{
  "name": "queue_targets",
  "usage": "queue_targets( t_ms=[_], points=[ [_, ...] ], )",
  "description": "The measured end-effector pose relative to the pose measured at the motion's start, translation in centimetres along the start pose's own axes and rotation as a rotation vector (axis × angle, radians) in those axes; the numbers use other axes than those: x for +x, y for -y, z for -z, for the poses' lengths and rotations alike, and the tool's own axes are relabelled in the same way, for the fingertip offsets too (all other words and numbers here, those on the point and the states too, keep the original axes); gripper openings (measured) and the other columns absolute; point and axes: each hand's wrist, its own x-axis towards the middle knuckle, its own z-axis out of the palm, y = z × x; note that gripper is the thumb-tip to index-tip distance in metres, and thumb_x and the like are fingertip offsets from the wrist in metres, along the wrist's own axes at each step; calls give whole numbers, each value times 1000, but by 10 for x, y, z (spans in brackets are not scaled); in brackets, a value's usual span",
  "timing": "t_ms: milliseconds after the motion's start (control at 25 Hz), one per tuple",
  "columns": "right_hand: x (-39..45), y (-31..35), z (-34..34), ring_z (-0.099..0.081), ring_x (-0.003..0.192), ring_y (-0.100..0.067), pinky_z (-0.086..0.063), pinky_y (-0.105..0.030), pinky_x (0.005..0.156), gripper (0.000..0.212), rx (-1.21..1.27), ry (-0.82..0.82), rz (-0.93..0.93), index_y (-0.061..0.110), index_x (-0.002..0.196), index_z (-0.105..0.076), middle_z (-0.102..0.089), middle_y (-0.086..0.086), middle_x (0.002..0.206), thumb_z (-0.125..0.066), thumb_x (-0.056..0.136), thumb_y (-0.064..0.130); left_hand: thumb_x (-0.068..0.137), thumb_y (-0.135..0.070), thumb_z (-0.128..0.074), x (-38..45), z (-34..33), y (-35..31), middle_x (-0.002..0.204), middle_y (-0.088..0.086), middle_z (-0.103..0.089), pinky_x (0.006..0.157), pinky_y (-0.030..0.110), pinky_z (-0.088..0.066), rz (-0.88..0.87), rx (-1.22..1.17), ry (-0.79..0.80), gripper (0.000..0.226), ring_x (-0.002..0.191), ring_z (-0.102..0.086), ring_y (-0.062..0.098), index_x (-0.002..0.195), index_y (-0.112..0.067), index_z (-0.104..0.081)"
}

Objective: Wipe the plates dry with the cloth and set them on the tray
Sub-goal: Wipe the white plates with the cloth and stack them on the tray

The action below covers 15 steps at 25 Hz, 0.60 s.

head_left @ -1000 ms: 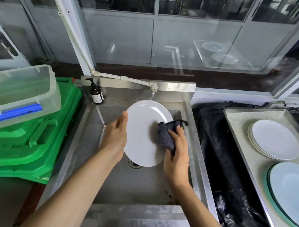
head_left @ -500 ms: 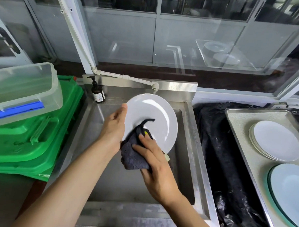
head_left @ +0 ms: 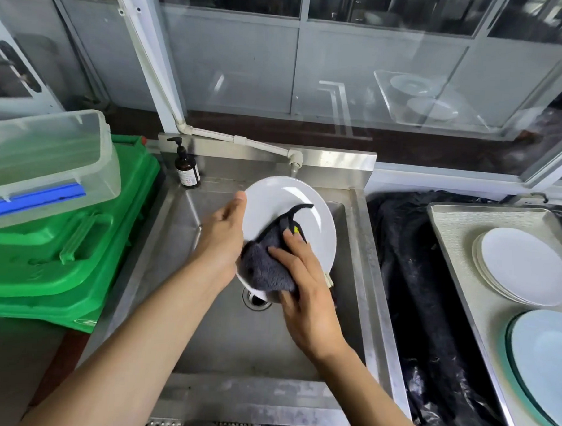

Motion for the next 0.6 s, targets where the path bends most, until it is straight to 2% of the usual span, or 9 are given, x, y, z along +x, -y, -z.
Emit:
queue_targets(
  t_ms=[80,160,280,360,400,480,600],
  points=[
    [-20,-6,-5,-32,152,-18,-27,-43,124,37,-16,35,29,10,137,-62,-42,-5,159,-58,102,21,91,-68,-52,3,3,2,119,2,-69,94,37,-51,-6,28,2,56,106,-63,24,123,-24,-65],
    [-11,-10,-2,-33,152,-19,-28,-45,124,38,-8,13,1,9,138,-61,-41,-6,160,-61,100,10,93,-66,-51,-1,4,6,113,0,-69,89,34,-52,-8,29,3,48,98,-63,22,118,-27,-66],
    [34,-14,14,-33,152,-24,-26,-44,125,38,-55,-80,-21,7,139,-60,-39,-9,161,-58,101,5,96,-58,-54,-13,-2,5,84,-20,-67,65,20,-46,3,-5,42,26,77,-61,1,96,-33,-60],
    [62,-21,27,-31,152,-27,-25,-46,125,37,-123,-106,-12,7,138,-61,-39,-10,161,-57,101,2,98,-53,-55,-22,-5,1,56,-30,-62,50,11,-45,3,-35,61,31,58,-59,-13,79,-28,-58],
    [68,-26,32,-29,153,-27,-25,-49,124,37,-149,-117,-5,7,137,-61,-39,-11,161,-56,101,2,98,-52,-54,-24,-5,-3,51,-32,-60,45,10,-44,-2,-50,59,32,54,-57,-14,75,-30,-57],
    [61,-36,37,-27,154,-29,-25,-56,123,37,-176,-158,-21,5,136,-61,-39,-12,161,-56,100,2,98,-55,-52,-22,-2,-11,56,-24,-63,48,17,-45,3,-63,37,34,59,-58,-6,74,-32,-57],
    [21,-43,31,-26,155,-26,-26,-60,122,41,-167,-184,-88,6,136,-61,-38,-9,161,-59,96,-2,98,-58,-49,-13,6,-21,76,-14,-63,62,27,-55,15,-76,-2,34,74,-63,11,85,-28,-59]
  ],
)
